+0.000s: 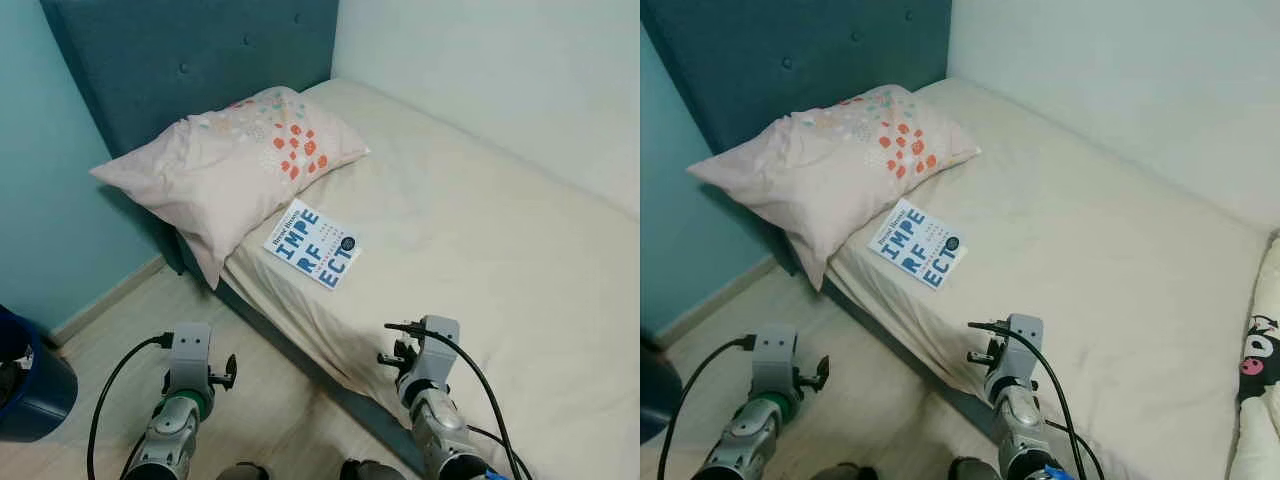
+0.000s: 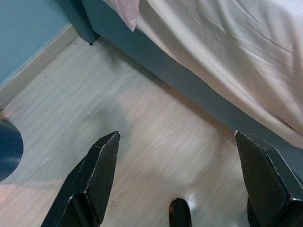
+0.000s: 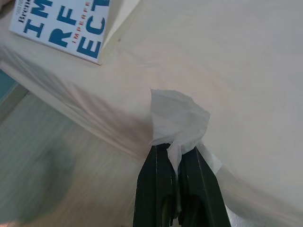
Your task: Clean up the room
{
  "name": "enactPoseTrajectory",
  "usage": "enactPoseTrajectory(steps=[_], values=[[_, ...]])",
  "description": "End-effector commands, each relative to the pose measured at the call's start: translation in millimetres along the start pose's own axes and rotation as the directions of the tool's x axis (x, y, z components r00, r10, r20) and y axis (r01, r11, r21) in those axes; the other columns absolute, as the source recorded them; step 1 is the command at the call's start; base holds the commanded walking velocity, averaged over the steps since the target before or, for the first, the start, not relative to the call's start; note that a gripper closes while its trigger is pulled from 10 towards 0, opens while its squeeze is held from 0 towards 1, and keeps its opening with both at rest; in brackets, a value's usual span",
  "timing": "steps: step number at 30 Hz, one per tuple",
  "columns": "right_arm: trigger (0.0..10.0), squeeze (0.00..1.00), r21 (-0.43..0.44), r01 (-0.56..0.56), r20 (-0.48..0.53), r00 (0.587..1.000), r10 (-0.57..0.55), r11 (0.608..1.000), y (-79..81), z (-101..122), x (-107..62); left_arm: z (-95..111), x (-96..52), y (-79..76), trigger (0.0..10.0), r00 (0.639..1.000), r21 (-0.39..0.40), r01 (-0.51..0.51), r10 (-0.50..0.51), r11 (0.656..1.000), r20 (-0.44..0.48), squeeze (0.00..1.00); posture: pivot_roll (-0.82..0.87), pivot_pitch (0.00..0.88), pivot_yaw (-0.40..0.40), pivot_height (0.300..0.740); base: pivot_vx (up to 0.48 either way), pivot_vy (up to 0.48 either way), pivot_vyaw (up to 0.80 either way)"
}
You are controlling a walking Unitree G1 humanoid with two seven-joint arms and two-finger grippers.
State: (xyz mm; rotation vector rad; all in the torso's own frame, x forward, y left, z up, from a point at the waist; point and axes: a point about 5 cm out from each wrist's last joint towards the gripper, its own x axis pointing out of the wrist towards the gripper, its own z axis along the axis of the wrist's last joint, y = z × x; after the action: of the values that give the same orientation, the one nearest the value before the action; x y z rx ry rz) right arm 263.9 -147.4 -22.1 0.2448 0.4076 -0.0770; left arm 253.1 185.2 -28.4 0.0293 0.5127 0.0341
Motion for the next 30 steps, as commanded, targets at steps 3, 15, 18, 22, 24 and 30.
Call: enactPoseTrajectory(steps=[3, 15, 18, 22, 24, 30], values=[[10.0, 0.0, 0.03, 0.022, -0.018, 1.0, -0.021, 0.999, -4.4, -7.4, -4.2, -9.6, -3.4, 1.4, 10.0, 0.999, -0.007, -0.002, 0.001, 1.0, -0.038, 0.0, 0.06, 0.034, 0.013, 0.74, 0.0, 0.0, 0.0], [10.0, 0.0, 0.025, -0.005, -0.04, 0.999, 0.006, 1.0, -1.4, -16.6, -9.4, -9.5, -3.6, 4.5, 10.0, 0.999, -0.019, -0.035, 0.034, 0.999, -0.036, 0.0, 0.06, 0.05, -0.041, 0.74, 0.0, 0.0, 0.0], [10.0, 0.0, 0.009, -0.002, -0.041, 0.999, 0.002, 1.0, -3.2, -15.2, -8.5, -9.6, -3.0, 1.9, 10.0, 0.998, -0.023, -0.041, 0.04, 0.999, -0.041, 0.0, 0.06, 0.055, -0.044, 0.74, 0.0, 0.0, 0.0], [10.0, 0.0, 0.01, 0.003, -0.026, 1.0, -0.003, 1.0, -3.9, -10.8, -6.5, -7.5, -2.3, 1.6, 10.0, 0.998, -0.01, -0.046, 0.045, 0.999, -0.034, 0.0, 0.06, 0.071, -0.04, 0.74, 0.0, 0.0, 0.0], [10.0, 0.0, 0.035, 0.009, -0.018, 1.0, -0.009, 0.999, -4.4, -9.0, -5.6, -7.3, -2.4, 4.2, 10.0, 0.997, -0.002, -0.065, 0.065, 0.998, -0.034, 0.0, 0.06, 0.07, -0.039, 0.74, 0.0, 0.0, 0.0], [10.0, 0.0, 0.05, 0.031, 0.017, 0.999, -0.031, 0.998, -8.0, -1.3, -3.2, -7.1, -3.5, 15.6, 10.0, 0.99, 0.018, -0.134, 0.135, 0.991, -0.034, 0.0, 0.06, 0.077, -0.028, 0.74, 0.0, 0.0, 0.0]])
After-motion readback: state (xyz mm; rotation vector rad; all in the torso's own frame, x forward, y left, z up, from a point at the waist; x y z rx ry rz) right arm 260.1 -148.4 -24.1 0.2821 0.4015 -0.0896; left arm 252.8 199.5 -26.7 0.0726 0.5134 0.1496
